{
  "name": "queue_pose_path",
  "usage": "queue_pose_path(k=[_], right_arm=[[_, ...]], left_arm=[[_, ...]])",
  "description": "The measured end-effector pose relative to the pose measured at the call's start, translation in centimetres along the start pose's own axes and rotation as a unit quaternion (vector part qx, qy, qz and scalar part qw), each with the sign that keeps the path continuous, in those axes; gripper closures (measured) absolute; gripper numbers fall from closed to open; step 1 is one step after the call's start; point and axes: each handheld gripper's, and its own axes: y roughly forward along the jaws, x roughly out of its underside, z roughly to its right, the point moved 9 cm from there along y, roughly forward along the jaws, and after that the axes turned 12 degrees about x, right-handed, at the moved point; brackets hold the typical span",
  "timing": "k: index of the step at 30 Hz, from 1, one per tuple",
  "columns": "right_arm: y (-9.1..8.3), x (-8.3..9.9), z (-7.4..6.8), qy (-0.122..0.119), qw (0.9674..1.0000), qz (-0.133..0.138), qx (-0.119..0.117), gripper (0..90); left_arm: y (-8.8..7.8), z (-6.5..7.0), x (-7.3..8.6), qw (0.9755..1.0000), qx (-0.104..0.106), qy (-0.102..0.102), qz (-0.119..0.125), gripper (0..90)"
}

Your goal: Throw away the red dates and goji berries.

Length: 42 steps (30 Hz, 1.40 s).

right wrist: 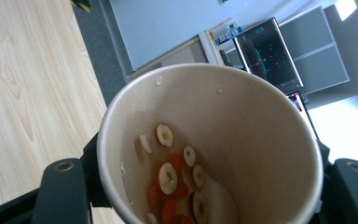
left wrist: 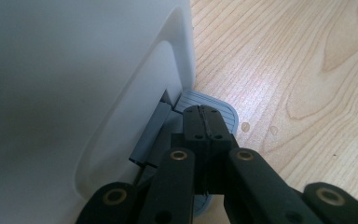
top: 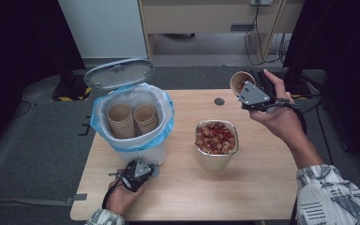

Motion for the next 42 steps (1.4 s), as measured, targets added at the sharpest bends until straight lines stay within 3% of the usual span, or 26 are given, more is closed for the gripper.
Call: queue_pose_path(k=[11, 19, 42], right_arm=[[0.0, -1.0, -0.3, -0.054, 0.9985, 0.004, 0.007, 30.3], [0.0, -1.2, -1.1, -0.094, 0.9955, 0.006, 0.005, 30.3], [-0.6, -1.8, -0.2, -0.139, 0.9899, 0.01, 0.023, 30.3]], left_arm=[[0.0, 0.0, 0.0, 1.0, 0.0, -0.001, 0.001, 89.9], [0.0, 0.0, 0.0, 1.0, 0.0, -0.002, 0.001, 89.9], [0.0, 0.0, 0.0, 1.0, 0.0, -0.002, 0.0, 89.9]])
